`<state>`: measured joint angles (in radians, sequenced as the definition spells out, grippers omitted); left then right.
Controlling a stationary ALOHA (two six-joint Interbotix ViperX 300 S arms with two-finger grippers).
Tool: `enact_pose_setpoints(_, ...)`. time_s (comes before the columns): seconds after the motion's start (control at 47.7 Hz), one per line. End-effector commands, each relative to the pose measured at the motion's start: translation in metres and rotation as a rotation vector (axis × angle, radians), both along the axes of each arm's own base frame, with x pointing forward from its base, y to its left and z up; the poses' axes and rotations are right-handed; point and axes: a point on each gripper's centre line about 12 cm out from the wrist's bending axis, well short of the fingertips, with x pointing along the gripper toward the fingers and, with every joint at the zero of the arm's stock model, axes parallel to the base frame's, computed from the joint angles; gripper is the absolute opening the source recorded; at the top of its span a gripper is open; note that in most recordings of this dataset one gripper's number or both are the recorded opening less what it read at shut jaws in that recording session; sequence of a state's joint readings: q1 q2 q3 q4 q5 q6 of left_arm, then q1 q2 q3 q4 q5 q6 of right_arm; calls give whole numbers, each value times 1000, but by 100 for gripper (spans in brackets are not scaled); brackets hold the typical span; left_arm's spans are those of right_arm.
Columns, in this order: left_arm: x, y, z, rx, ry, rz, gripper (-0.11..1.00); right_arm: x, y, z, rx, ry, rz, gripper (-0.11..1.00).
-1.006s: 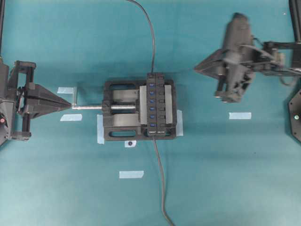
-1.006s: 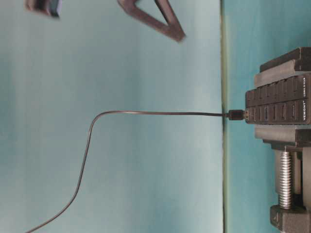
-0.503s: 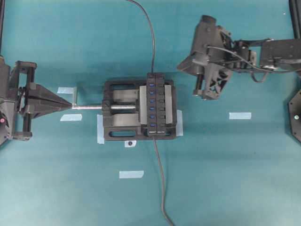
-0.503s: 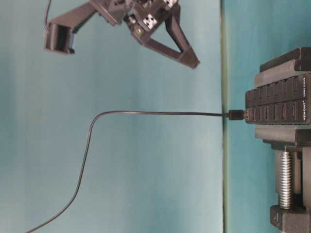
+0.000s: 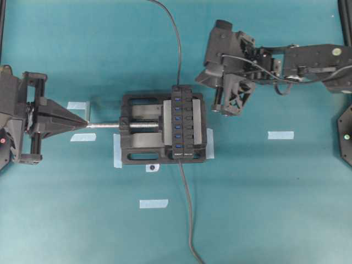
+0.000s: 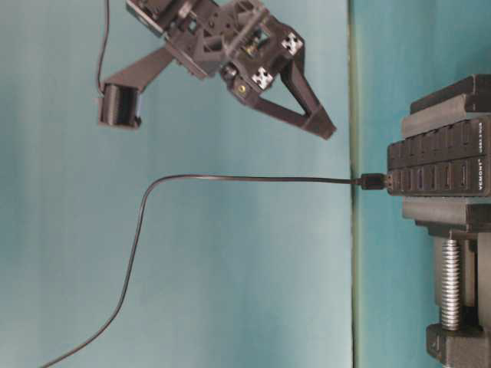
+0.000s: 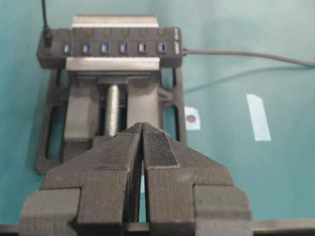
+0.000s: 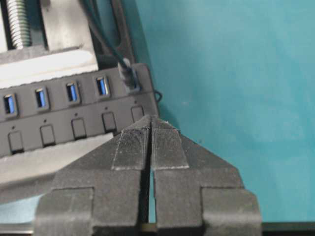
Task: Insert the USB into the center port of the fixed hub
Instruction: 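Move the right gripper over the hub's end port holding the cable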
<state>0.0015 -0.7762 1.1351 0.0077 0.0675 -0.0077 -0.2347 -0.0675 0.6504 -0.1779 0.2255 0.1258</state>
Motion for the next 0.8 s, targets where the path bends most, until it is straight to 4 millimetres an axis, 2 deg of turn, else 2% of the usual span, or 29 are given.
enact_pose_setpoints(0.0, 4, 0, 9, 0, -26, 2, 0, 8, -1, 10, -21, -31, 16, -1)
enact_pose_setpoints(0.231, 4, 0, 9, 0, -26, 2, 0, 15, -3, 3, -20, 8, 17, -1)
enact_pose_setpoints(0.776, 5, 0, 8, 0, -21, 0, 0, 27, 3, 0, -41, 26, 52, -1)
